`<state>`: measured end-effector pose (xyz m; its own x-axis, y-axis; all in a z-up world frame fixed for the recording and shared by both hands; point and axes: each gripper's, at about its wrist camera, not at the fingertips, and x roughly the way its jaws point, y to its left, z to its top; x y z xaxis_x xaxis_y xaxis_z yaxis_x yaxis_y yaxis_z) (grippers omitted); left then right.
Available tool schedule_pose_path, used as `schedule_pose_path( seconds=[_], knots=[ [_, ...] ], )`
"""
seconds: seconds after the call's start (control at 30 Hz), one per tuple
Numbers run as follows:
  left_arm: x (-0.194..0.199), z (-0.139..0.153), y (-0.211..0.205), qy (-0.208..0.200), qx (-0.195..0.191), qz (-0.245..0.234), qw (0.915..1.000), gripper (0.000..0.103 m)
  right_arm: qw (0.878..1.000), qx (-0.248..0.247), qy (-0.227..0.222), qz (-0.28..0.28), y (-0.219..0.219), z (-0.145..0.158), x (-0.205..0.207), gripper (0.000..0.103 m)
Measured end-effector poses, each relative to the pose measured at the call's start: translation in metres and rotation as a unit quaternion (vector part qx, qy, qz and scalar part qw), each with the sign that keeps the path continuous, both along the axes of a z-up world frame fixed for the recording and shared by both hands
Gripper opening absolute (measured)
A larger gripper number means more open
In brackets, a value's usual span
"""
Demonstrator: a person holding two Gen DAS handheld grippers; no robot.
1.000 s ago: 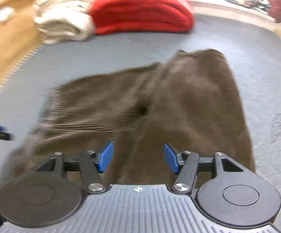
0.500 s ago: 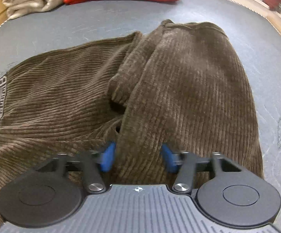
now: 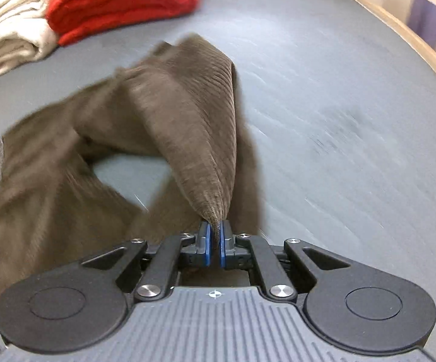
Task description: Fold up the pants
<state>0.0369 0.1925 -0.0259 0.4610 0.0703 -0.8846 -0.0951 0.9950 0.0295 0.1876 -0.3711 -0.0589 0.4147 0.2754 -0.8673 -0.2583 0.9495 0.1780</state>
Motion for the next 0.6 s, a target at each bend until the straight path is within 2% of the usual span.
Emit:
schedule_pose_path(
  seconds=[0.13,0.23,0.33,0.37,0.4,0.47,0.53,0.6],
  knots=[
    [-0.006,0.001,0.002,0.000,0.002,0.002,1.0000,0.066,0.996,0.014,0.082,0.035,-0.046,-0.022,-0.043,0.006],
    [-0.004,0.000,0.006,0.002,0.000,0.016,0.9999,0.066,0.994,-0.016,0.093,0.055,-0.048,-0.026,-0.058,0.007],
    [-0.001,0.000,0.005,0.003,0.001,0.020,0.9998,0.066,0.999,0.000,0.037,0.016,-0.050,-0.008,-0.050,0.010],
    [0.001,-0.001,0.004,0.004,0.002,0.019,0.9998,0.067,1.000,0.009,0.014,-0.008,-0.052,-0.001,-0.046,0.017],
    [0.002,-0.001,0.002,0.006,0.004,0.017,0.9998,0.067,0.999,0.016,-0.009,-0.027,-0.052,0.005,-0.042,0.029],
    [0.005,-0.003,-0.002,0.009,0.008,0.011,0.9999,0.068,0.996,0.028,-0.065,-0.052,-0.046,0.019,-0.036,0.043],
    [0.008,-0.006,-0.007,0.012,0.012,0.007,0.9998,0.068,0.993,0.042,-0.102,-0.050,-0.030,0.025,-0.028,0.044],
    [0.011,-0.009,-0.010,0.016,0.014,0.005,0.9998,0.068,0.991,0.044,-0.113,-0.047,-0.008,0.021,-0.020,0.046]
  ],
)
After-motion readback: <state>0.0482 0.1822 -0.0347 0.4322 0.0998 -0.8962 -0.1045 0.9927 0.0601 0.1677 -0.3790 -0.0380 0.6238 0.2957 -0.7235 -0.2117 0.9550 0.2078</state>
